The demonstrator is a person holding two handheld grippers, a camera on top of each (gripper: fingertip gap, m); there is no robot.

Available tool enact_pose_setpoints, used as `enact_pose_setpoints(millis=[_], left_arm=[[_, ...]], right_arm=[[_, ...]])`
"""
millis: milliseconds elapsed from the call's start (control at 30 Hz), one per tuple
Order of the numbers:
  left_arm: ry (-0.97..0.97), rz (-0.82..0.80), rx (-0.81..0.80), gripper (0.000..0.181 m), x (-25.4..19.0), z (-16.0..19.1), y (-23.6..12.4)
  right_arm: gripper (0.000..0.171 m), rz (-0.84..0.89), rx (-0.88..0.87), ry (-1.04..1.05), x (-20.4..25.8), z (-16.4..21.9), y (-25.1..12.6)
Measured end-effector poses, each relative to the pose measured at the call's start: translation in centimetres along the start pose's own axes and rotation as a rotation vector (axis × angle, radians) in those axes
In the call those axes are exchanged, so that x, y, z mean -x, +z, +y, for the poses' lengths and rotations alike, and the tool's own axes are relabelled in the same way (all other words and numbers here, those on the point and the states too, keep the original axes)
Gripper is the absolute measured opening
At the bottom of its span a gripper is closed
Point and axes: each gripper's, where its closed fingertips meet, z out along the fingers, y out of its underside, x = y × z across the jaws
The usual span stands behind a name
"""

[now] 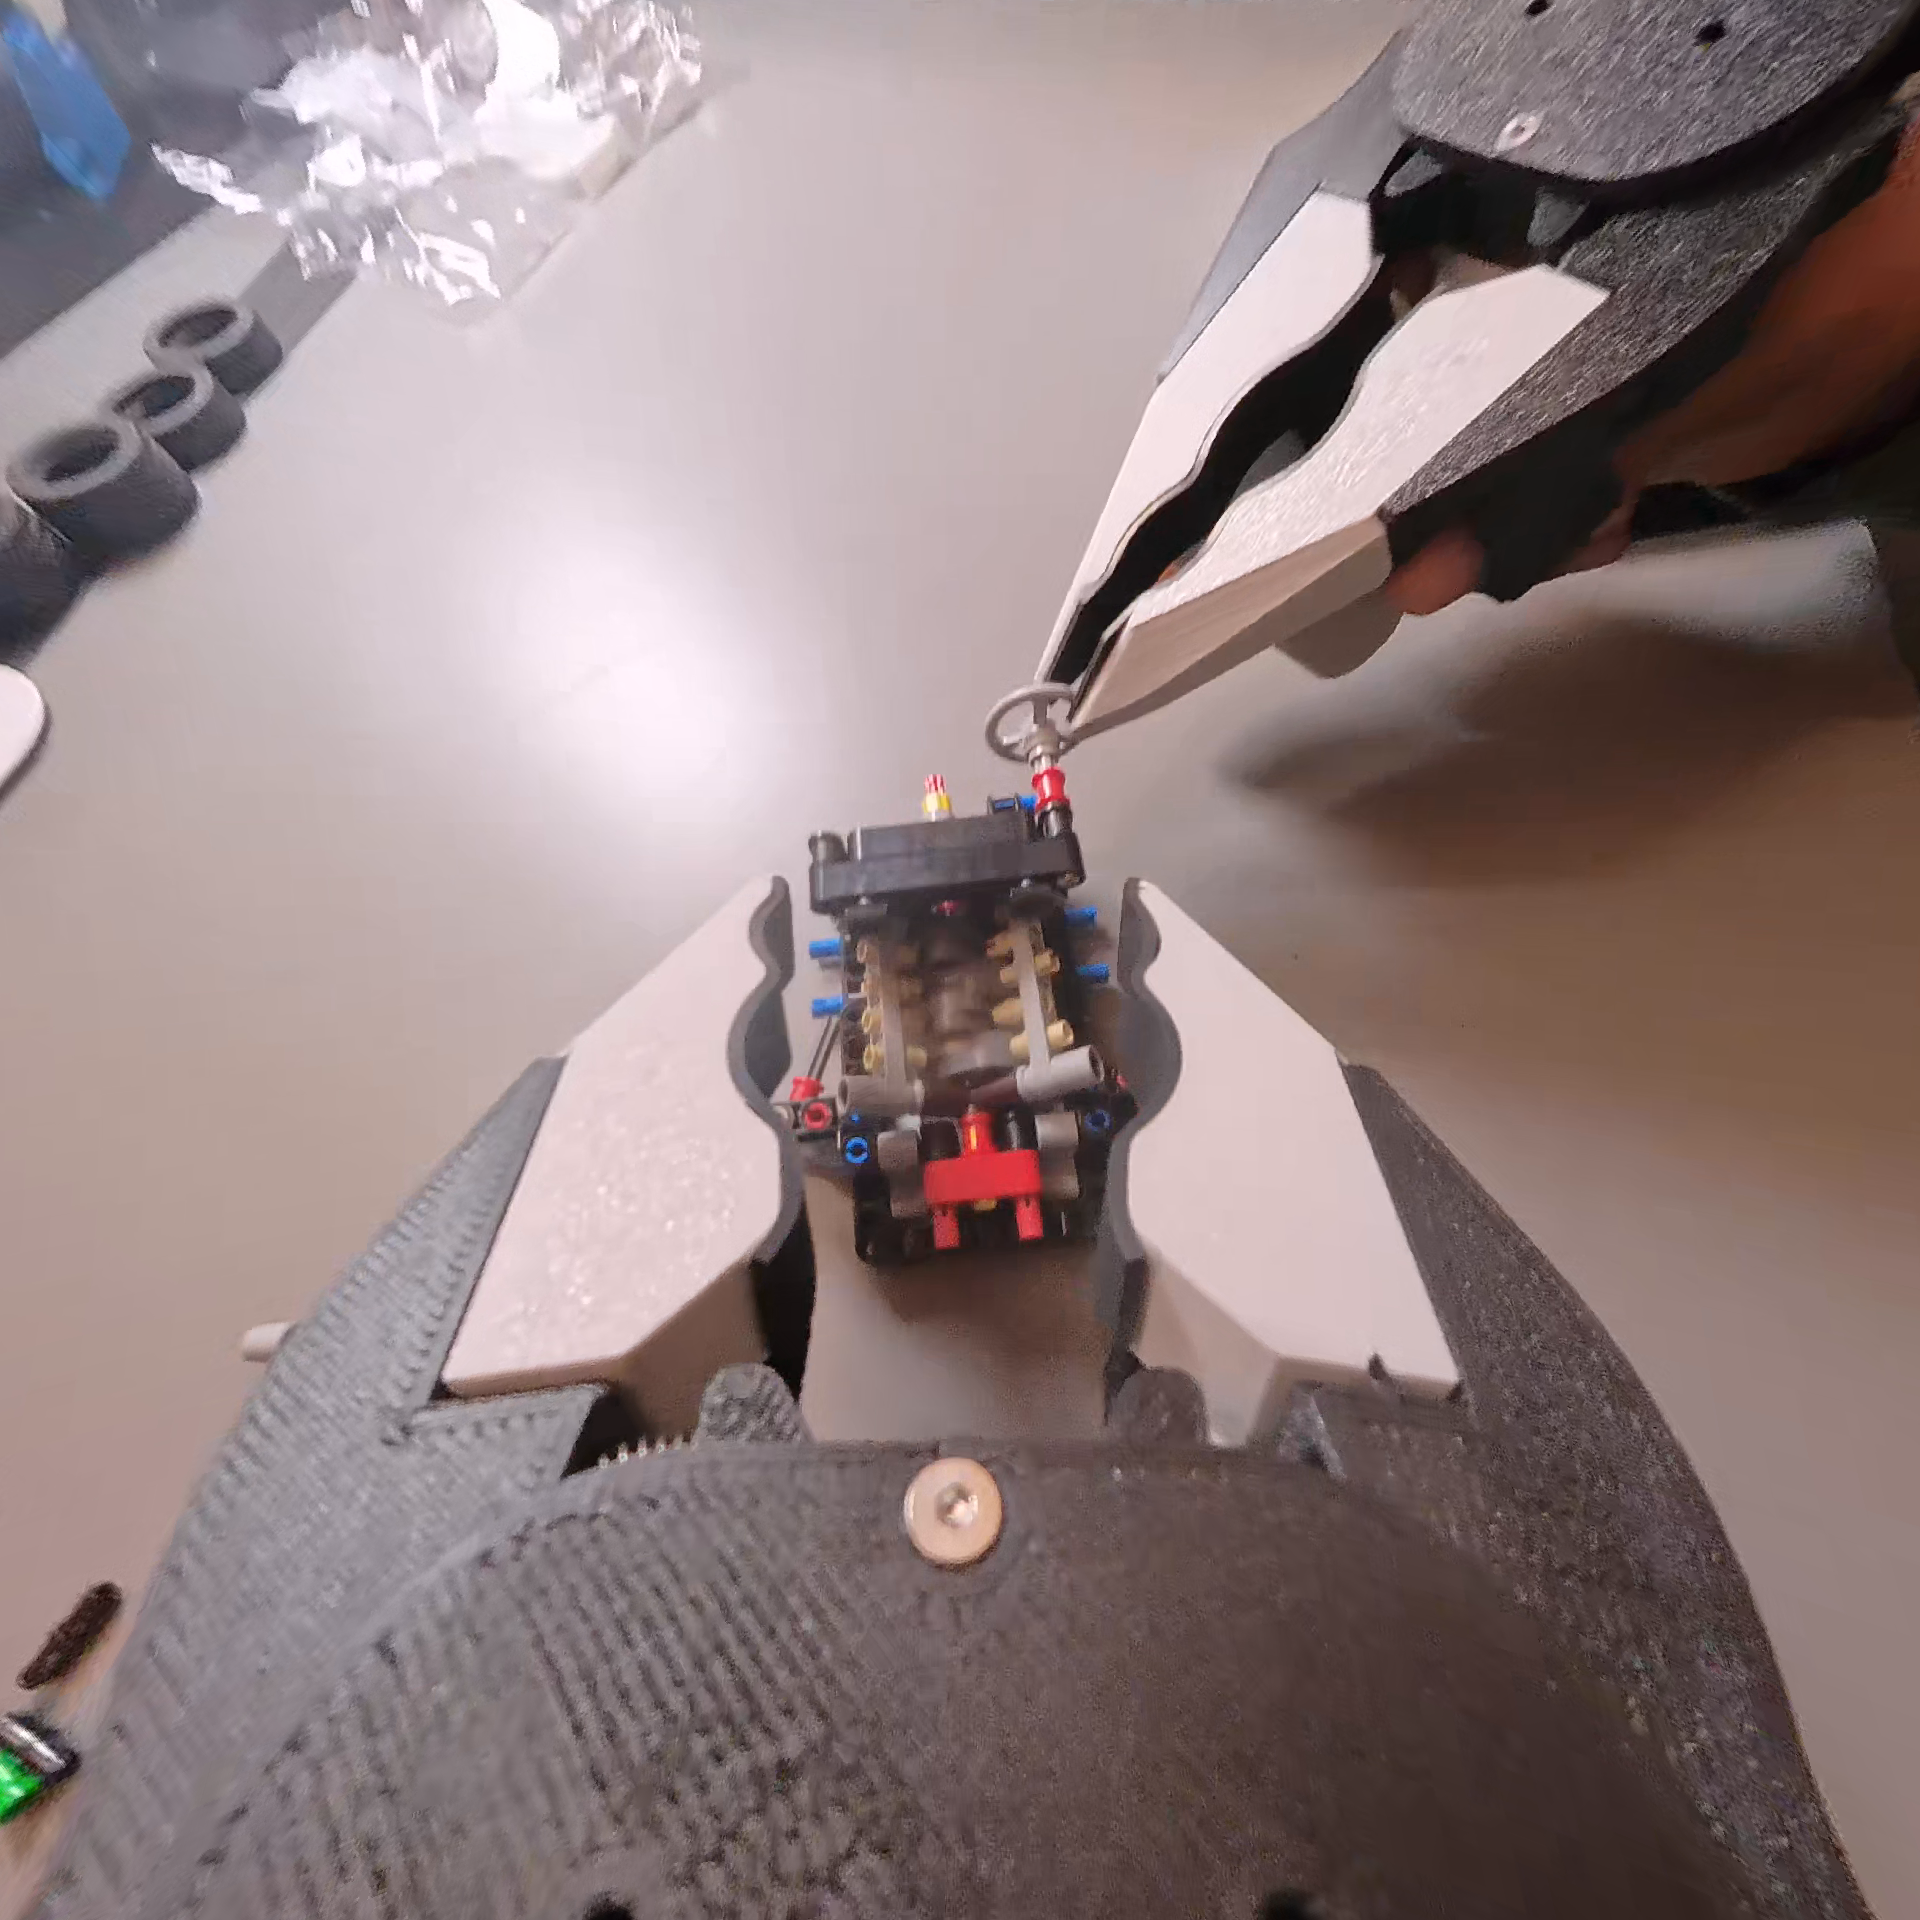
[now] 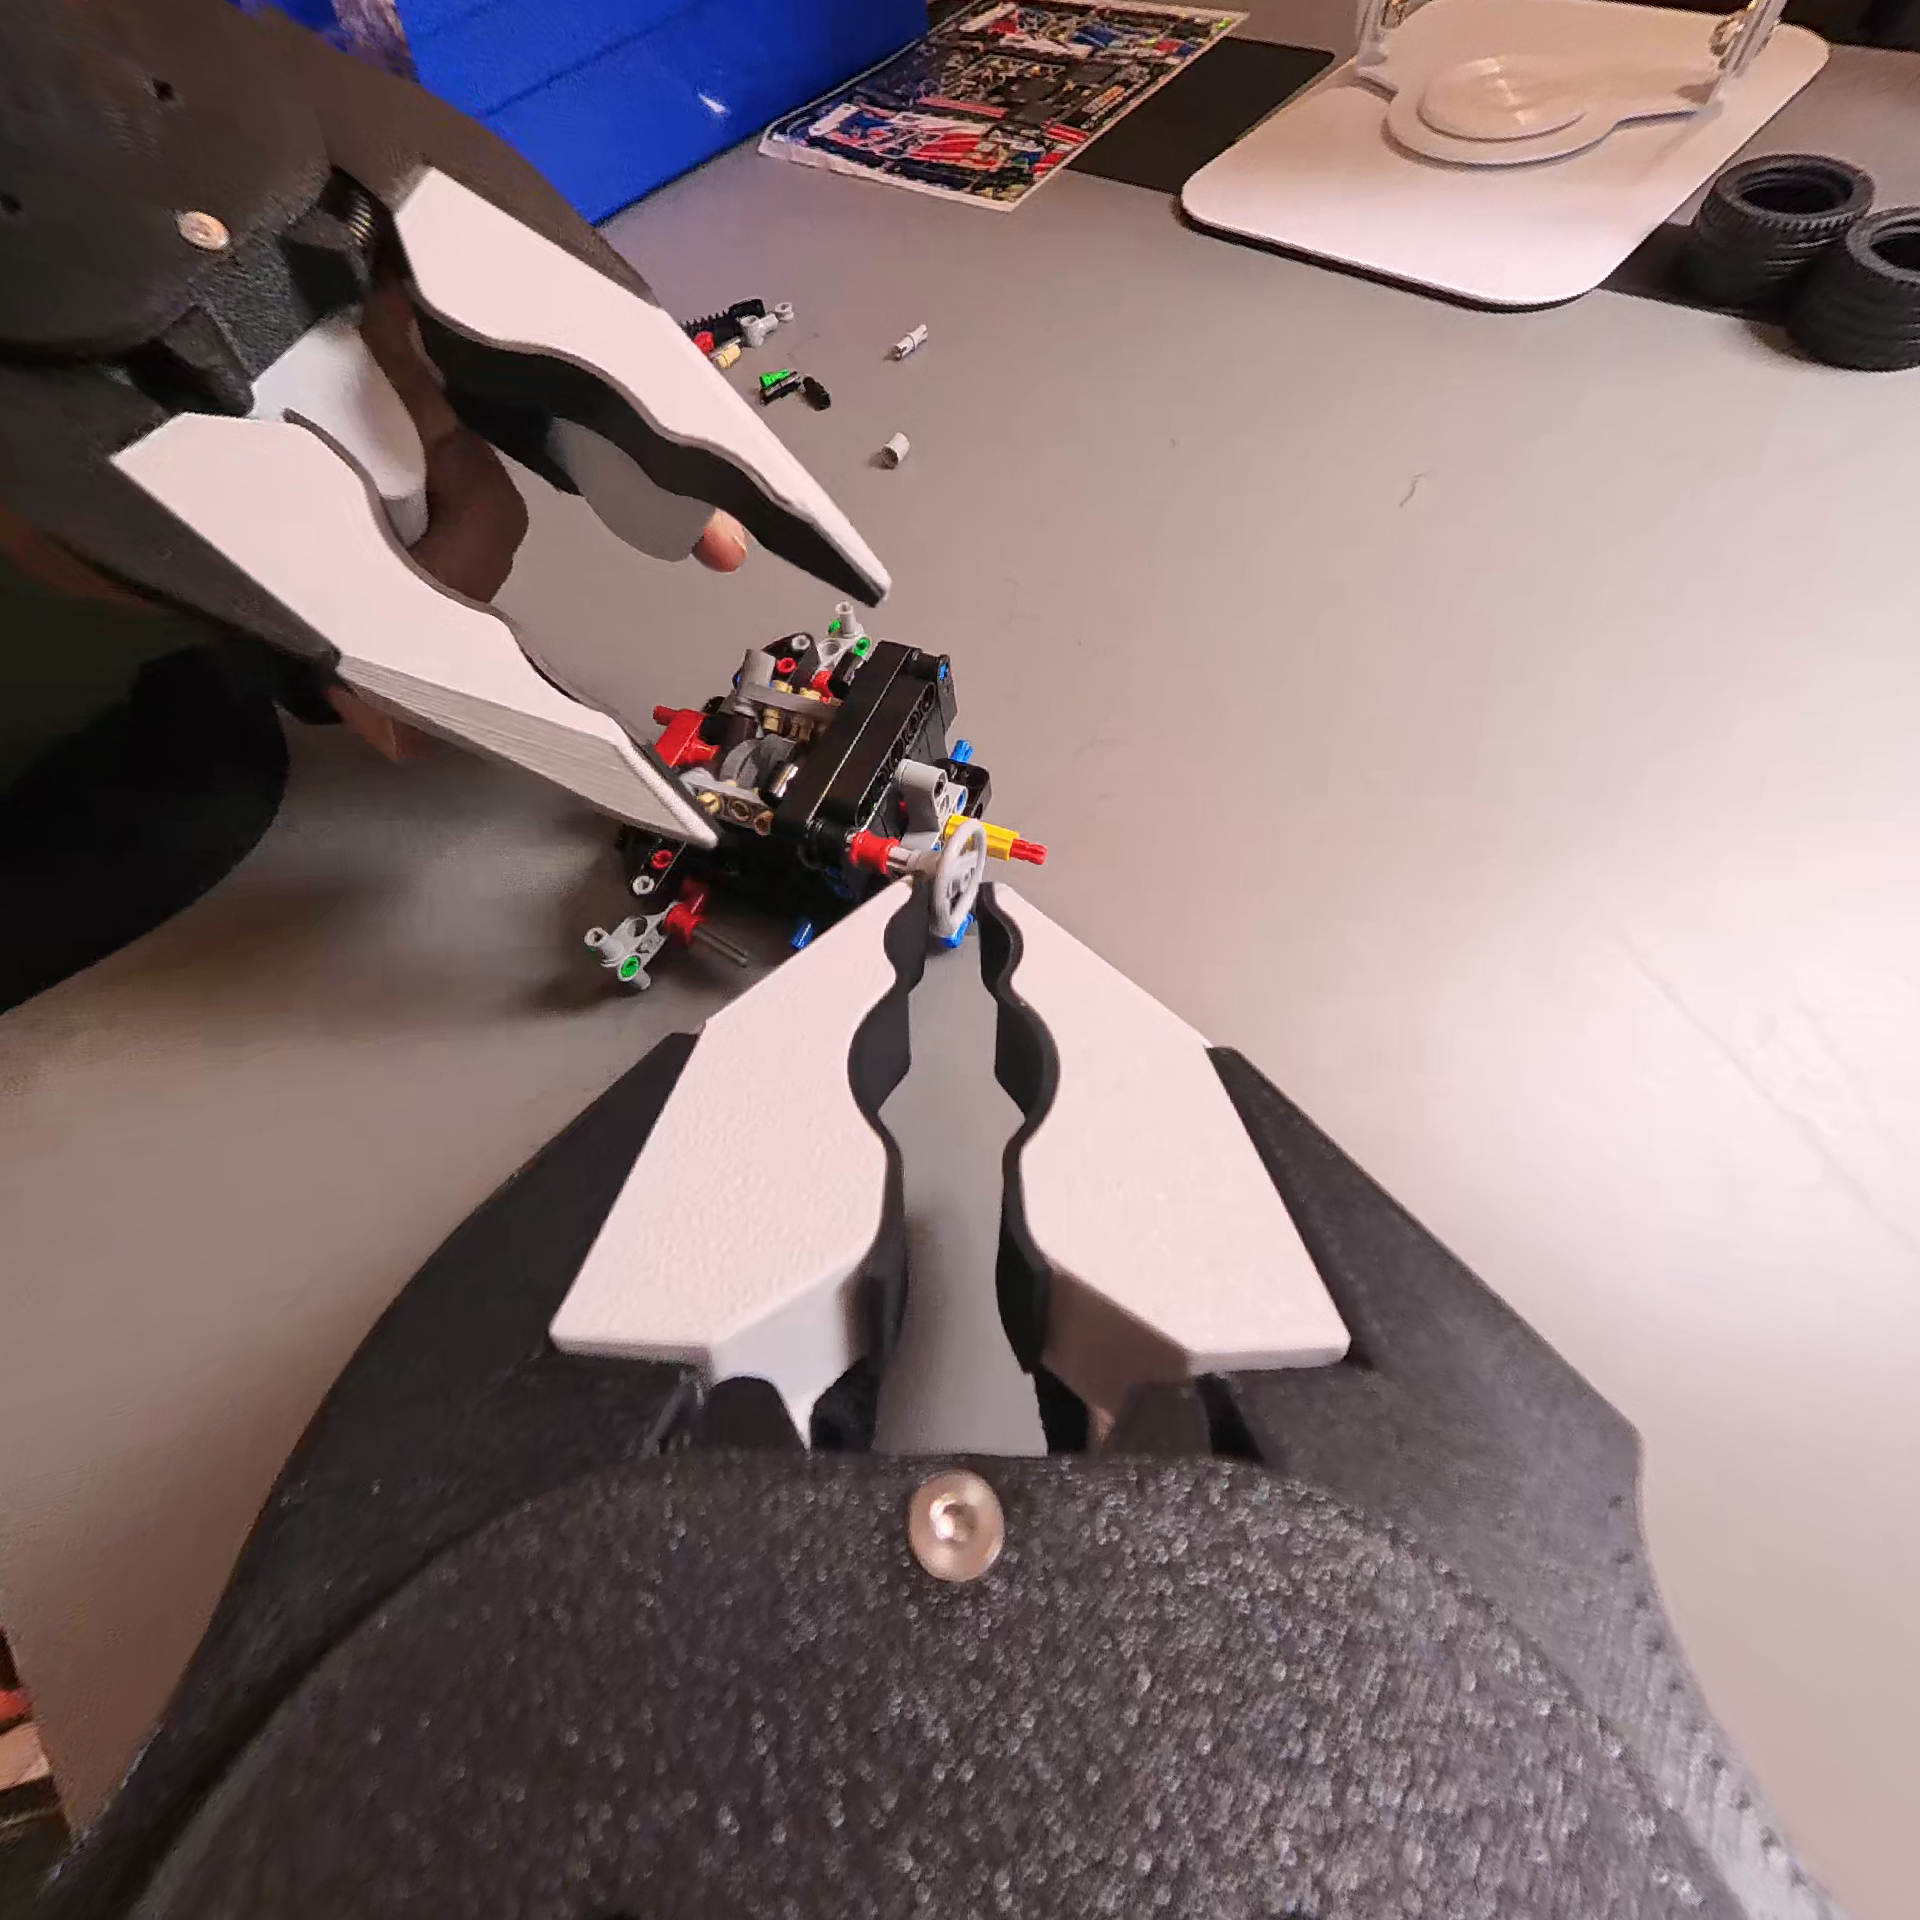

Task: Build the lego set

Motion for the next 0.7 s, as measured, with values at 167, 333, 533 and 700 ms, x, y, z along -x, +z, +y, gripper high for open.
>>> enact_pose_setpoints(millis=[167, 333, 533, 700], left_arm=[[-0.042, 0.021, 0.069, 0.065, -0.3, 1.7, 1.6], [-0.037, -0.026, 0.077, 0.051, 0.4, 1.8, 2.1], [0.006, -0.052, 0.084, 0.047, 0.6, 2.0, 1.9], [0.014, -0.063, 0.096, 0.046, 0.7, 2.0, 1.9]], right_arm=[[0.009, -0.024, 0.007, -0.021, 0.0, 0.3, 0.2], [0.007, -0.049, -0.01, -0.018, 0.1, 0.2, 0.4], [0.006, -0.075, -0.009, -0.041, 0.2, 0.3, 0.6], [0.006, -0.043, -0.006, -0.111, 0.2, 0.2, 0.7]])
